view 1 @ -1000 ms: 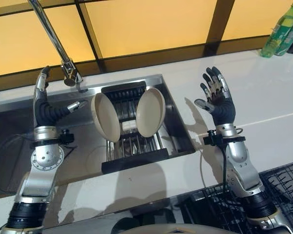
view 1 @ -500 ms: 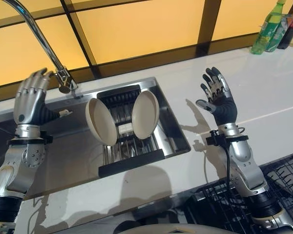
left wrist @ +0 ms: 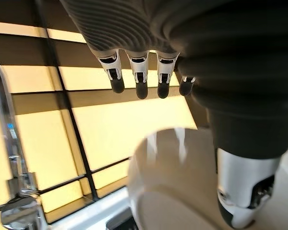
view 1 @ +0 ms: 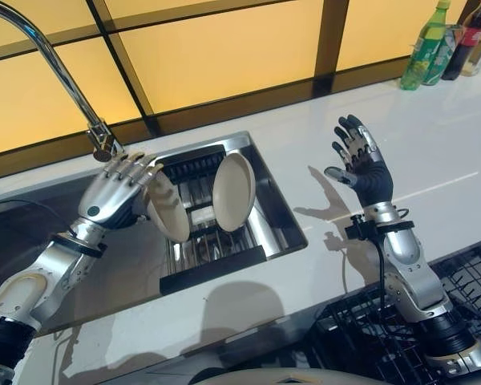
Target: Pick up plates and place into dishwasher.
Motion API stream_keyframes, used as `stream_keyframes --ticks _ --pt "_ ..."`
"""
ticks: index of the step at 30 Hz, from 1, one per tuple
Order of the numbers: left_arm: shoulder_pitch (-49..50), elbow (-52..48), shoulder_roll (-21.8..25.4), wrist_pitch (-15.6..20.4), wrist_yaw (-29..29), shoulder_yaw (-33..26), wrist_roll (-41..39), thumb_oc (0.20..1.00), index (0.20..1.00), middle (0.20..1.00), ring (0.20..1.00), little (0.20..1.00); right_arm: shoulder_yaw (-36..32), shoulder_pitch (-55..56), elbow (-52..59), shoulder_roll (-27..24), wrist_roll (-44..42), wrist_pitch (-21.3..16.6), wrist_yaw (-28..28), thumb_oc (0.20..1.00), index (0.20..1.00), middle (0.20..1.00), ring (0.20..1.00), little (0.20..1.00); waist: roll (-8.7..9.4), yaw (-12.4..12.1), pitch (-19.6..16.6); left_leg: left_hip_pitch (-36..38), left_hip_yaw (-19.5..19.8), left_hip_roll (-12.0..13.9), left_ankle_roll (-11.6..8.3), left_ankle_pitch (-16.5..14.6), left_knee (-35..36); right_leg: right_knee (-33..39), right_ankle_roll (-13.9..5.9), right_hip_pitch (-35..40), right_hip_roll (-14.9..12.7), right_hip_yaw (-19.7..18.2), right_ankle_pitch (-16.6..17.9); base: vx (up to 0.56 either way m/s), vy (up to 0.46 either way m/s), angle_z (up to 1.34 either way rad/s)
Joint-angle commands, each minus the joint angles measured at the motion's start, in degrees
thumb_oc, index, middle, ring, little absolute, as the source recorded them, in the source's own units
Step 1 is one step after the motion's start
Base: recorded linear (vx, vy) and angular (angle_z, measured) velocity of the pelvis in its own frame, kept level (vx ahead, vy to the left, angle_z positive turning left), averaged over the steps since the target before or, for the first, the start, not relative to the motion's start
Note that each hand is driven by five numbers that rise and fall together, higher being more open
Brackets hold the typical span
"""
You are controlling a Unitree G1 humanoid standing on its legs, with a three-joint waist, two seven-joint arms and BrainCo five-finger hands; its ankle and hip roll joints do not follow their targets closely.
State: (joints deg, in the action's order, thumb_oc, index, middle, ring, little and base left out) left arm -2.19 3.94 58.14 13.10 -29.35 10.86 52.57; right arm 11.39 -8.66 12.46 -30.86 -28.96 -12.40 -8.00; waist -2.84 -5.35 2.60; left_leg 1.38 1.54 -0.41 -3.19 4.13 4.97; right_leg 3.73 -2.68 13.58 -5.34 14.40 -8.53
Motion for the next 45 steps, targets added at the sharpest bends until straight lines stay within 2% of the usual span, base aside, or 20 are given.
stream_keyframes --ticks 1,5,9,16,17,18,19,20,21,36,45 --pt "-4.1 2.8 4.2 -0.3 -2.7 0.6 2.9 1.000 1.000 1.000 1.000 1.000 1.0 -1.9 0.4 -3.7 -2.3 -2.4 0.6 1.000 1.000 1.000 1.000 1.000 -0.16 0.3 -3.2 1.4 -3.0 2.0 -0.57 -5.5 -1.0 -2.5 -3.50 -8.9 -3.0 -2.4 5.3 0.03 0.046 -0.01" --pt "-4.5 3.4 4.5 -0.2 -3.2 1.9 4.3 1.000 1.000 1.000 1.000 1.000 1.3 -1.7 0.4 -4.0 -2.4 -2.4 0.5 1.000 1.000 1.000 1.000 1.000 -0.15 0.5 -3.3 1.5 -3.2 1.8 -0.36 -5.6 -0.9 -2.3 -3.67 -8.9 -3.1 -2.6 5.4 0.03 0.040 -0.03" --pt "-4.4 2.6 5.0 0.4 -1.0 3.1 6.5 1.000 1.000 1.000 1.000 1.000 1.5 -1.4 0.7 -4.4 -2.5 -2.1 0.4 1.000 1.000 1.000 1.000 1.000 -0.28 0.7 -3.1 1.5 -3.5 1.8 -0.16 -5.7 -0.9 -2.4 -3.90 -9.1 -3.3 -2.7 5.6 0.03 0.042 -0.04" --pt "-5.1 4.2 5.2 -1.2 4.7 6.3 7.5 1.000 1.000 1.000 1.000 1.000 1.9 -2.2 -0.1 -4.9 -2.7 -1.4 0.4 1.000 1.000 1.000 1.000 1.000 -0.54 1.1 -2.5 1.8 -3.5 1.3 0.22 -5.8 -0.9 -2.6 -4.34 -9.2 -3.8 -3.1 5.8 0.03 0.046 -0.04" --pt "-4.9 3.9 5.3 -1.3 5.3 6.2 7.6 0.928 0.928 0.928 0.928 0.928 1.8 -2.0 0.0 -4.9 -2.7 -1.5 0.4 1.000 1.000 1.000 1.000 1.000 -0.54 1.0 -2.5 1.9 -3.5 1.3 0.29 -5.9 -0.8 -2.5 -4.42 -9.1 -3.9 -3.0 5.9 0.00 0.000 0.00" --pt "-4.8 3.7 5.3 -1.3 5.7 6.1 8.0 0.799 0.799 0.799 0.799 0.799 1.8 -1.8 0.0 -4.8 -2.6 -1.6 0.5 1.000 1.000 1.000 1.000 1.000 -0.53 1.0 -2.6 1.9 -3.5 1.3 0.32 -5.9 -0.8 -2.4 -4.47 -9.1 -3.9 -3.0 5.9 0.00 0.000 0.00" --pt "-4.4 3.5 5.5 -1.2 5.9 5.8 9.1 0.504 0.504 0.504 0.504 0.504 1.6 -1.5 0.0 -4.7 -2.6 -1.8 0.7 1.000 1.000 1.000 1.000 1.000 -0.50 1.0 -2.5 1.9 -3.6 1.3 0.36 -5.9 -0.8 -2.4 -4.59 -9.1 -4.0 -3.0 6.0 0.00 0.000 0.00" --pt "-4.2 3.4 5.5 -1.1 5.9 5.6 9.2 0.385 0.385 0.385 0.385 0.385 1.6 -1.3 0.1 -4.7 -2.6 -1.8 0.8 1.000 1.000 1.000 1.000 1.000 -0.48 1.0 -2.5 2.0 -3.6 1.3 0.37 -5.9 -0.8 -2.4 -4.65 -9.1 -4.0 -3.0 6.0 0.00 0.000 0.00" --pt "-3.9 3.4 5.7 -0.7 5.8 5.2 9.5 0.200 0.200 0.200 0.200 0.200 1.4 -1.1 0.2 -4.7 -2.7 -1.8 1.0 1.000 1.000 1.000 1.000 1.000 -0.44 1.0 -2.5 2.0 -3.7 1.3 0.42 -6.0 -0.8 -2.4 -4.72 -9.1 -4.1 -3.0 6.0 0.02 0.010 -0.03" --pt "-3.2 1.9 9.0 2.7 7.4 2.2 11.4 0.200 0.200 0.200 0.200 0.200 0.8 0.1 0.9 -5.2 -3.6 -2.3 0.5 1.000 1.000 1.000 1.000 1.000 -0.30 0.3 -2.8 2.2 -3.5 1.2 0.87 -6.2 -0.9 -2.6 -5.02 -9.0 -4.3 -2.4 6.0 0.00 0.000 0.00" --pt "-2.3 0.5 10.9 3.0 8.2 -1.2 10.4 0.200 0.200 0.200 0.200 0.200 0.6 0.4 1.2 -5.3 -3.8 -2.5 -0.4 1.000 1.000 1.000 1.000 1.000 -0.22 -0.6 -3.1 1.8 -2.7 1.3 0.63 -6.0 -1.0 -2.4 -4.89 -8.8 -4.2 -1.4 6.1 -0.01 -0.022 0.00"
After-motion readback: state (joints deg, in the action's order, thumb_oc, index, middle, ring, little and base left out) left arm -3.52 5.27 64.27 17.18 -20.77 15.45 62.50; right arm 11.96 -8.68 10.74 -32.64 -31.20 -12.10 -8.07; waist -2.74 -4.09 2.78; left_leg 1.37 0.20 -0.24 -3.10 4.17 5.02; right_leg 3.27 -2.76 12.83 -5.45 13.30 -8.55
